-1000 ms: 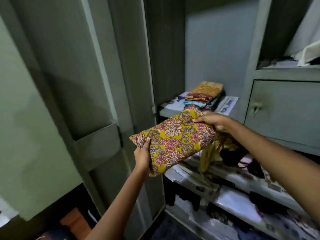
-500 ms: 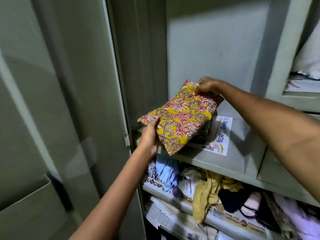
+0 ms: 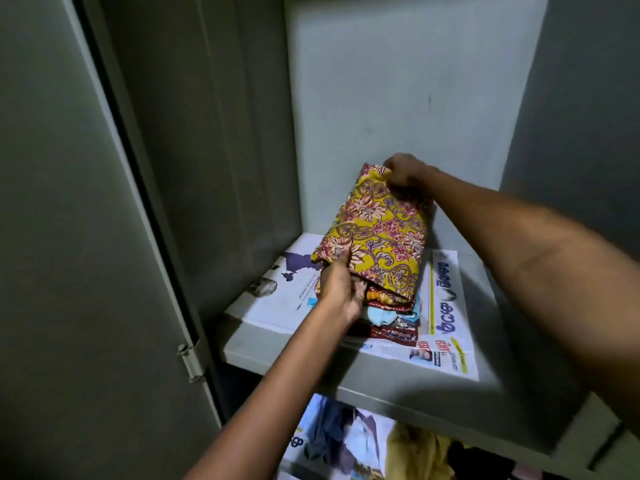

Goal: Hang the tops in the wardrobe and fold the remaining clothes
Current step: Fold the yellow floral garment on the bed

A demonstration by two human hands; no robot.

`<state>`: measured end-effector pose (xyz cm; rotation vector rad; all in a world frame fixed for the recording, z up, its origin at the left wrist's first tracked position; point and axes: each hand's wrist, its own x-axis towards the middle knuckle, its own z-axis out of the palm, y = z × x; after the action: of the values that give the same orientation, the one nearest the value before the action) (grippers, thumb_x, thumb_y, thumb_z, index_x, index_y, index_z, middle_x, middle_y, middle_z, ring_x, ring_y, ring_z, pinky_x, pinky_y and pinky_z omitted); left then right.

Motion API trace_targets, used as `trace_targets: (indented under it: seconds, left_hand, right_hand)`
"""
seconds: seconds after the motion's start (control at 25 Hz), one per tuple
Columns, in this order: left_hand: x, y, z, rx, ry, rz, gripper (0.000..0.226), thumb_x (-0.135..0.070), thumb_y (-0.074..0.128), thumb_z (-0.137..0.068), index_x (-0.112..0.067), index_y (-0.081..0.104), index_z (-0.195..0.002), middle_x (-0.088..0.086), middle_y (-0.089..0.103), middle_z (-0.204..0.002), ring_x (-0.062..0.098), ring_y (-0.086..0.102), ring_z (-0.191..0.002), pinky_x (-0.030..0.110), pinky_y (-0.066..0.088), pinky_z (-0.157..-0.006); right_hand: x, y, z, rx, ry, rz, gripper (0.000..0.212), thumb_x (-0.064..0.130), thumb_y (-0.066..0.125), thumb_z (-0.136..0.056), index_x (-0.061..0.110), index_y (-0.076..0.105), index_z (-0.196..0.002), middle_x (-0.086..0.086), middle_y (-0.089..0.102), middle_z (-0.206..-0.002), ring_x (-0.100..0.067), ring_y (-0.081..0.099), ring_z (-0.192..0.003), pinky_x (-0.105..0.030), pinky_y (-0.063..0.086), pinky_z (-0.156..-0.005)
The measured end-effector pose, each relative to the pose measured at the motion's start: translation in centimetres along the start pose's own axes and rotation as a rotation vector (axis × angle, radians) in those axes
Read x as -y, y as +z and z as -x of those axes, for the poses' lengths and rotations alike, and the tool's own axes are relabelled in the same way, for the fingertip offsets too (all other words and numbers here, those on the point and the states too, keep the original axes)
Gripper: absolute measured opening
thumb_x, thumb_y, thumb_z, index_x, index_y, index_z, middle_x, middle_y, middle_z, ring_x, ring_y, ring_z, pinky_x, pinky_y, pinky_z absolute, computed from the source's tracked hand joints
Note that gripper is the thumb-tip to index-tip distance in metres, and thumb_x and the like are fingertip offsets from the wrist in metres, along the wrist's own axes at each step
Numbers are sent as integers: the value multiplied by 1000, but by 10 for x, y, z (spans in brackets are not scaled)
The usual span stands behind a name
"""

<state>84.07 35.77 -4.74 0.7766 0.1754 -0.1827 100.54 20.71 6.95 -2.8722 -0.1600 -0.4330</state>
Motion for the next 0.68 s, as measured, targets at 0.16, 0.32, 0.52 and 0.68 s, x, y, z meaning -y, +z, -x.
trace_targets:
  seconds: [0.16,0.32,0.52,0.68]
  left_hand:
    - [14,-9,-4,-63,-41,87,20,-17,45,-99,-3,60,-98,12,70,-71,18,66,-55,30,58,-53]
    - [16,-2,-2,-89,-66,102,20,-16,46,-98,-2,60,-93,12,68,-67,17,64,-49,26,54,-46]
    - [25,-7,-5,-145,-26,50,21,-20,53,-95,-7,62,-108,12,64,-79,18,57,-64,29,51,-68]
    - [19,2,6,-151,4,39,17,-17,49,-97,-6,60,-91,9,67,-60,13,60,-43,21,52,-42]
  right_hand:
    - [-13,41,-10,77,-26,-24,36,-2,49,-85,1,60,-120,-21,58,-124,-32,54,-113,-34,43,-91]
    - [-19,48,-17,62,-19,-147,36,-1,49,-87,2,59,-121,-19,58,-125,-32,53,-115,-34,42,-93]
    - [-32,76,-12,23,-12,-317,27,7,50,-87,10,65,-108,-16,63,-115,-33,56,-108,-37,45,-93]
    - [-27,73,-17,-49,-17,-352,31,11,51,-86,15,64,-114,-13,62,-122,-33,54,-114,-46,41,-99]
